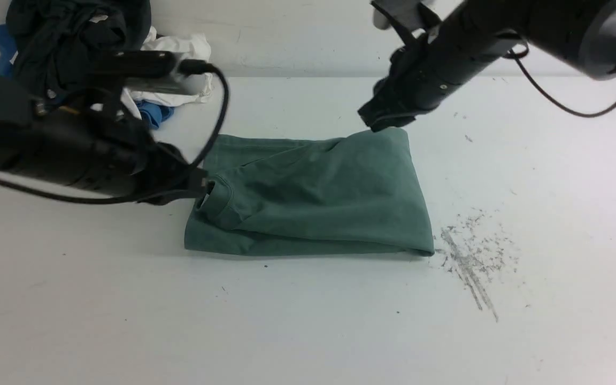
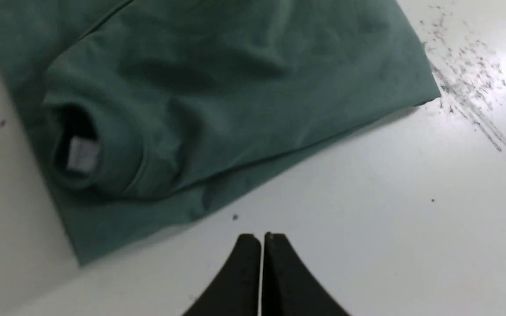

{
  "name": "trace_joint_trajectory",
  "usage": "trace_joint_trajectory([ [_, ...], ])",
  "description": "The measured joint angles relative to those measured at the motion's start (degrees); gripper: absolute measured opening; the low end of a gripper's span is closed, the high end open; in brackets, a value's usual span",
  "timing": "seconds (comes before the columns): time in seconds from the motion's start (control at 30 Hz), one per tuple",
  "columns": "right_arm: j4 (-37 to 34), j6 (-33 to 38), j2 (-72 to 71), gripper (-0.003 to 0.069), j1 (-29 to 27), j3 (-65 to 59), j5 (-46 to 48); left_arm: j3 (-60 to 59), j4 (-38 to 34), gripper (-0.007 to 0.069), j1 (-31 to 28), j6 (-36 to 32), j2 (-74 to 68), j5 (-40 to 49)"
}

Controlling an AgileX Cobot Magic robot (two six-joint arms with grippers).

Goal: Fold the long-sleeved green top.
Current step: Use the right arm to drag the right edge of the fabric to the left and folds it over the left edge

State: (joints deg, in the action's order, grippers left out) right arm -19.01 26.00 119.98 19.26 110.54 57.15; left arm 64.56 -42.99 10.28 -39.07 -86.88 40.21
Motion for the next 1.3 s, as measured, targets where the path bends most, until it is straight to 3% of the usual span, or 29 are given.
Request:
trace_joint_trajectory([
  [0.17, -11.9, 5.9, 5.8, -0.0010, -3.0, 0.0, -4.5, 8.1, -0.8, -0.0007, 1.3, -1.7, -11.3, -2.3],
  [0.27, -20.8, 13.2, 11.4, -0.0014, -3.2, 0.0, -10.6, 13.1, -0.9, -0.0007, 1.4, -2.0, -19.5, -3.2],
  [0.4, -23.9, 16.9, 17.0, -0.0014, -3.4, 0.0, -19.2, 14.8, 0.8, -0.0007, 1.4, -2.7, -26.0, -4.7],
  [0.57, -27.0, 14.3, 18.5, -0.0014, -4.5, 0.1, -21.5, 14.9, 8.3, -0.0007, 1.3, -0.4, -27.6, -5.5],
  [0.73, -28.1, 14.2, 17.2, -0.0014, -5.8, 4.2, -12.0, 15.8, 12.5, -0.0007, 1.2, 4.1, -25.2, -5.7],
  [0.87, -28.0, 15.5, 14.1, -0.0014, -5.6, 8.7, -1.2, 17.0, 8.1, -0.0007, 1.2, 4.7, -21.7, -6.0],
  [1.07, -25.7, 10.5, 15.1, -0.0014, -5.6, 9.7, 9.6, 17.2, 0.8, -0.0007, 1.2, -0.4, -24.5, -10.4],
  [1.3, -19.3, 8.7, 17.7, -0.0014, -5.6, 7.0, 12.7, 17.2, 1.1, -0.0007, 1.0, -3.0, -32.0, -14.0],
])
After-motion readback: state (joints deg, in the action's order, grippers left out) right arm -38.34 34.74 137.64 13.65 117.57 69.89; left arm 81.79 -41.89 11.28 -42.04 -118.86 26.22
